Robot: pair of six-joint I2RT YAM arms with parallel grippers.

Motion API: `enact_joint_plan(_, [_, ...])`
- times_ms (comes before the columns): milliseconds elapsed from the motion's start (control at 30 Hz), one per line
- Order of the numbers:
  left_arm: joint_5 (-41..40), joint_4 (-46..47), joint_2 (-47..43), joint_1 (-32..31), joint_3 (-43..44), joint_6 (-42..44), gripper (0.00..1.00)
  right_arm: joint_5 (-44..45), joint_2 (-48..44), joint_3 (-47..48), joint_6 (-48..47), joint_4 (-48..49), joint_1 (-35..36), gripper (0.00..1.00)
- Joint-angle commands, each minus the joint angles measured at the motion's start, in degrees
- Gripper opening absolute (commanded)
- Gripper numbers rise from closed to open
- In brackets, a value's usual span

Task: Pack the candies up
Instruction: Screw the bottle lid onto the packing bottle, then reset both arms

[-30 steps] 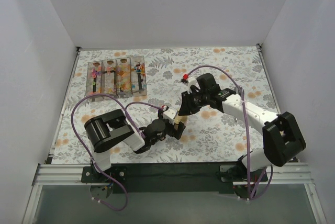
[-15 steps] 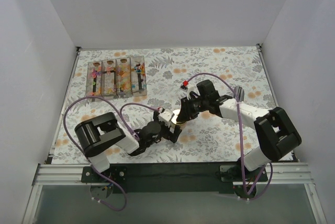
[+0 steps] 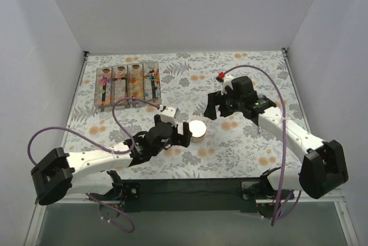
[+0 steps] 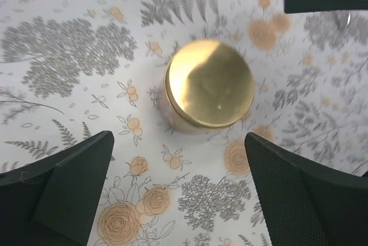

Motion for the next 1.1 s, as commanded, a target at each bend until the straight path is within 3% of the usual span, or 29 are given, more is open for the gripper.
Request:
enact_joint_plan(0, [-13.31,-25.25,-7.93,0.27,10.13,-10.29,0.98,16.12,-8.02,4.09,-1.15,-5.21,-3.03,0.91])
enact_joint_plan(33, [-16.06,-30.08,-9.08,0.36,12.17,-15.54,0.98,18.95,-9.69,3.66,-1.16,-6.52,-4.17,0.98])
enact_joint_plan(167, [-25.91,-54.75,-14.35,0.36,22.19,-21.99,0.98,32.93,-19.26,2.60,-0.80,-11.62,-6.81,0.98])
enact_joint_plan(300, [-35.41,-68.61,-19.89,0.36,30.11,-25.09,0.98,48.29,-26.65,1.99,-1.68,-17.07,-7.08,0.98])
enact_joint_plan(367, [-37.88,-72.56,-23.76,0.27,33.28,-24.13,0.98,51.39,-32.10,-0.28,-3.17,-18.05,-7.08,0.98])
enact_joint_plan(467, [-41.65,-76.52,-28.67,0.36,36.26,-23.24,0.98,57.20,-40.80,-2.93,-6.33,-16.82,-7.08,0.98])
enact_joint_plan(667, [-46.40,-75.85,-37.12,0.36,36.46,-21.23,0.98,57.83,-58.30,-8.91,-13.53,-9.53,-7.08,0.98])
enact_joint_plan(967, [-51.51,-66.97,-47.14,0.27,32.06,-17.00,0.98,57.91,-61.04,-8.39,-16.37,-8.64,-7.08,0.98])
enact_joint_plan(1067, [-52.82,-68.36,-48.90,0.36,30.48,-21.63,0.98,58.97,-61.12,-8.65,-16.27,-8.73,-7.08,0.98])
